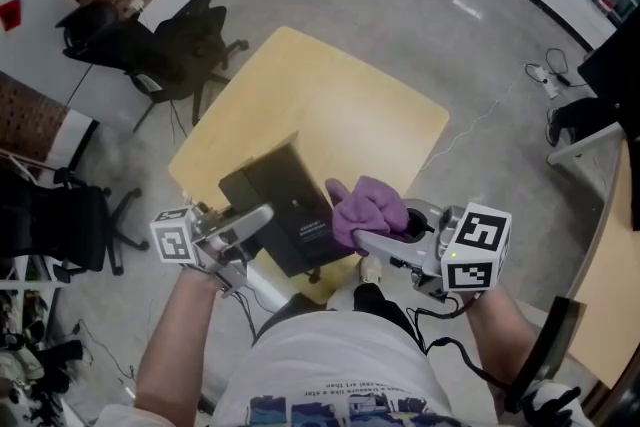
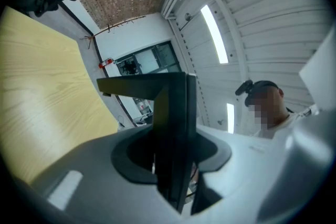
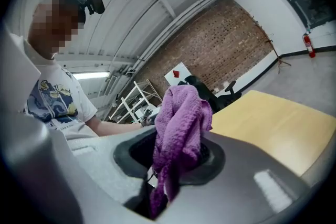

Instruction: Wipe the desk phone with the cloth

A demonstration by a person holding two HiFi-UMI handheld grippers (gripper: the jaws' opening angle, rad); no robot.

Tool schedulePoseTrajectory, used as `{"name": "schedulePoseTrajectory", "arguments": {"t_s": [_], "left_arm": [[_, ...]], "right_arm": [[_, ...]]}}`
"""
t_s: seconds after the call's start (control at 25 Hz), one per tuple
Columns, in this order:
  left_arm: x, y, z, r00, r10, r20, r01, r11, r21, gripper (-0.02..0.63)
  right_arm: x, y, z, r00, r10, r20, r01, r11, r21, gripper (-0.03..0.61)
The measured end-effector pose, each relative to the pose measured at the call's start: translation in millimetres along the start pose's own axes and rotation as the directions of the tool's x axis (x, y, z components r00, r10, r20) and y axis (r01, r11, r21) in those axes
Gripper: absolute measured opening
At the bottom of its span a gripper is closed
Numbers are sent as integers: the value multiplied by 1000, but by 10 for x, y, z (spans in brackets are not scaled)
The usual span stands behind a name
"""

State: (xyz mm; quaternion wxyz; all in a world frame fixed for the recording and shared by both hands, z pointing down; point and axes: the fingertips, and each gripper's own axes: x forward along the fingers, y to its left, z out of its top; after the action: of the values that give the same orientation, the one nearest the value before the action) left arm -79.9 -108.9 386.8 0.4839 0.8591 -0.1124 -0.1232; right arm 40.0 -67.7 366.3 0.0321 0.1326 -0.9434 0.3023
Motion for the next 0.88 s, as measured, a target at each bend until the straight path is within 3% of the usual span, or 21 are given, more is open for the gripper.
{"name": "schedulePoseTrajectory", "arguments": {"t_s": [0.28, 0.6, 0.72, 0.88], "left_arm": [[-64, 114, 16, 1000, 8, 24, -8, 1000, -16, 179], [-119, 248, 97, 1000, 12, 26, -11, 999, -33, 179], [-82, 250, 120, 998, 13, 54, -11, 999, -41, 179], [-33, 250, 181, 998, 9, 57, -6, 999, -44, 179]], "right_arm": [[-129, 45, -530, 998, -54, -23, 57, 992, 114, 101], [-62, 81, -956, 990, -99, -101, 116, 977, 177, 101], [-5, 188, -1098, 988, -93, -125, 112, 981, 158, 101], [245, 294, -1120, 982, -88, -170, 99, 993, 58, 101]]}}
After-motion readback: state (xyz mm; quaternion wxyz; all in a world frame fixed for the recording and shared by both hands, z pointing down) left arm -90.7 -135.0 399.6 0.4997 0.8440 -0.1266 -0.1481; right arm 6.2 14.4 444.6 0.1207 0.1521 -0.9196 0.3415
